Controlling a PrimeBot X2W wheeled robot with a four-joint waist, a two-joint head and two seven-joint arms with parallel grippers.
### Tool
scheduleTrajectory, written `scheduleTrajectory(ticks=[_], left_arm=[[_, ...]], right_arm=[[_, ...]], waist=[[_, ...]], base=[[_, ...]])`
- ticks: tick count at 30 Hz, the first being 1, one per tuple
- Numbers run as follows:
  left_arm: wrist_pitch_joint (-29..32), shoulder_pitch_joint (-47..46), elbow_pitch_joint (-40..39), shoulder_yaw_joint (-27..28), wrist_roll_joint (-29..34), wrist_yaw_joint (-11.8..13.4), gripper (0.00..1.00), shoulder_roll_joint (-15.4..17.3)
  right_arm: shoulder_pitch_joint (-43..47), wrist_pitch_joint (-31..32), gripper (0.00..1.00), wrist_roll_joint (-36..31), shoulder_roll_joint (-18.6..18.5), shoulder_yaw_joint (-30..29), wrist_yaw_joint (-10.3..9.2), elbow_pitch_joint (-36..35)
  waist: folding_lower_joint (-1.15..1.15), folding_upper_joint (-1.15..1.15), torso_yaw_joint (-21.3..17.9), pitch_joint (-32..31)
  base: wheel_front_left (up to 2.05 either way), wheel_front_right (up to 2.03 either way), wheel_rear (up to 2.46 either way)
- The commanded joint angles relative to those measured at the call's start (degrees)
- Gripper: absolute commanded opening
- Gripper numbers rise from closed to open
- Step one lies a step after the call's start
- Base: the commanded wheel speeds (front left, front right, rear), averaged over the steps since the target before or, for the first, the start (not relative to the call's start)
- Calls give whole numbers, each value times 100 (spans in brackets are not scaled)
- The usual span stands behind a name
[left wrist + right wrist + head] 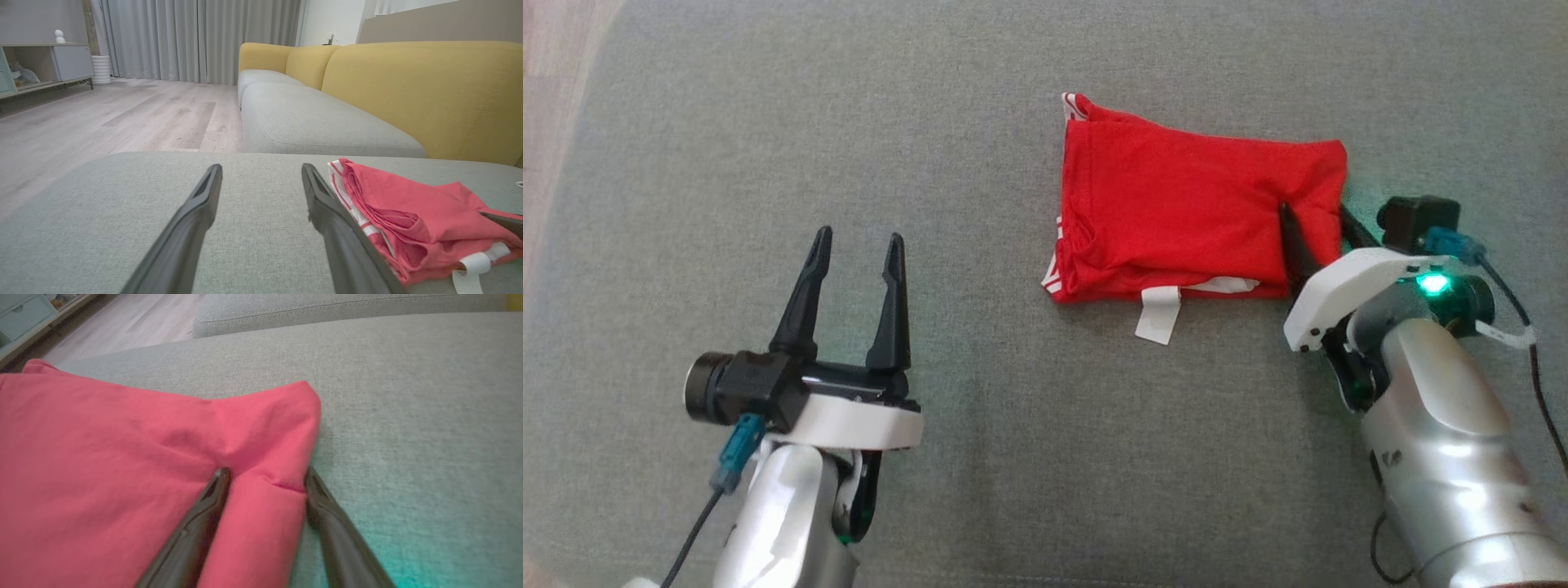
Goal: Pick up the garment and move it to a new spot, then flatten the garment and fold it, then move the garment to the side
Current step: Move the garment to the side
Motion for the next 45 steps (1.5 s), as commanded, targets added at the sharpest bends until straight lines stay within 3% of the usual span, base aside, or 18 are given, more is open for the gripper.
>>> scheduleTrajectory(ticks=[1, 13, 19, 25, 33, 39, 45], left_arm=[[-29, -244, -205, 168, -48, 10, 100, 46], [-29, 84, -253, 301, 56, 0, 100, 46], [-29, 178, -291, 286, 61, 2, 100, 46], [-29, 62, -357, 319, 142, -36, 100, 46], [-29, -312, -359, 354, 273, -163, 100, 46], [-29, -504, -312, 342, 281, -231, 100, 46], [-29, -553, -219, 321, 273, -291, 100, 46]], right_arm=[[44, -10, 0, -93, 90, 245, -11, 91], [-19, -703, 0, -1367, -36, 362, -11, 63], [45, -604, 0, -1520, -681, 715, -11, -417], [-114, -243, 0, -1206, -1622, 881, -11, -953], [-625, 122, 0, -1177, -2776, 246, -11, -991], [-797, 327, 0, -1452, -3219, -197, -11, -710], [-888, 492, 0, -1773, -3270, -780, -11, -484]], waist=[[-1, 0, -15, -29], [-1, 0, -664, -668], [-1, 0, -935, -742], [-1, 0, -1101, -394], [-1, 0, -1073, 273], [-1, 0, -980, 506], [-1, 0, -930, 582]], base=[[0, 0, 0], [0, 0, 0], [0, 0, 0], [0, 0, 0], [0, 0, 0], [0, 0, 0], [0, 0, 0]])
